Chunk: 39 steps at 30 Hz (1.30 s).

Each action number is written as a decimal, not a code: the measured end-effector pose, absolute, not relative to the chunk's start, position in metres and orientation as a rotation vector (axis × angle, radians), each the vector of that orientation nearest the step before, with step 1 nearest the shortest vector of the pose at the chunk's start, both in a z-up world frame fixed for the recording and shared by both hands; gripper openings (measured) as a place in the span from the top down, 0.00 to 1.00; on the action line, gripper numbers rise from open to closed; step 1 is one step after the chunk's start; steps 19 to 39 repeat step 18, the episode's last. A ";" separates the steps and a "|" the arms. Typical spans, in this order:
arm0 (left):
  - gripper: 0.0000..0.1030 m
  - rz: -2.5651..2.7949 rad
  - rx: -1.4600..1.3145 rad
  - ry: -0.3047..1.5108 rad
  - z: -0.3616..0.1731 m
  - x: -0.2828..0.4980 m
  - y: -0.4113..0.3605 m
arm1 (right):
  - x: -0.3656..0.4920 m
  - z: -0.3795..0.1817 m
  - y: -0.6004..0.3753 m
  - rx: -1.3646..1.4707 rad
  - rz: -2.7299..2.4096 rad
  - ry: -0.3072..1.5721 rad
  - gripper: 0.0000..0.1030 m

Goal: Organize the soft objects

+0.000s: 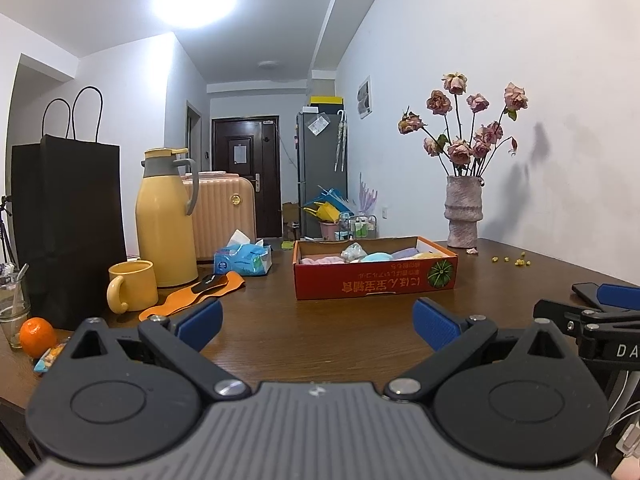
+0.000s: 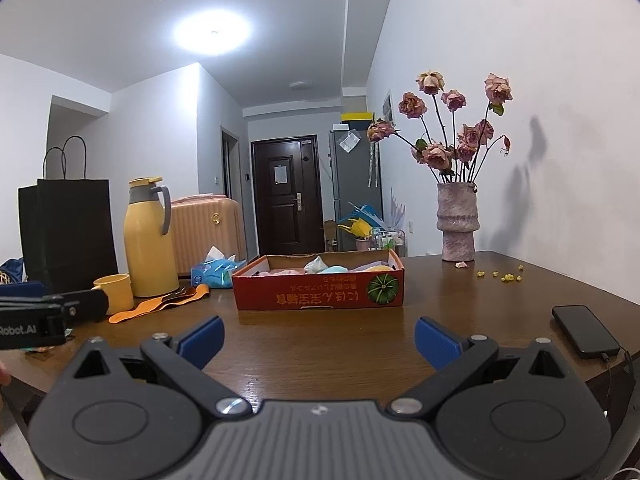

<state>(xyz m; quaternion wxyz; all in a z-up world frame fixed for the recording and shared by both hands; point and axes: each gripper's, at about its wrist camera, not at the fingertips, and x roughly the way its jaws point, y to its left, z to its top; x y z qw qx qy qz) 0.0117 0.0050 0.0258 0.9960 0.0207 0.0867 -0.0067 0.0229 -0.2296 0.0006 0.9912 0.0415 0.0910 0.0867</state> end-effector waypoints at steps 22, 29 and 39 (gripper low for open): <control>0.00 0.000 0.058 0.159 0.025 0.010 0.002 | 0.023 0.000 -0.229 0.078 0.173 0.175 0.01; 0.00 0.000 0.058 0.159 0.025 0.010 0.002 | 0.023 0.000 -0.229 0.078 0.173 0.175 0.01; 0.00 0.000 0.058 0.159 0.025 0.010 0.002 | 0.023 0.000 -0.229 0.078 0.173 0.175 0.01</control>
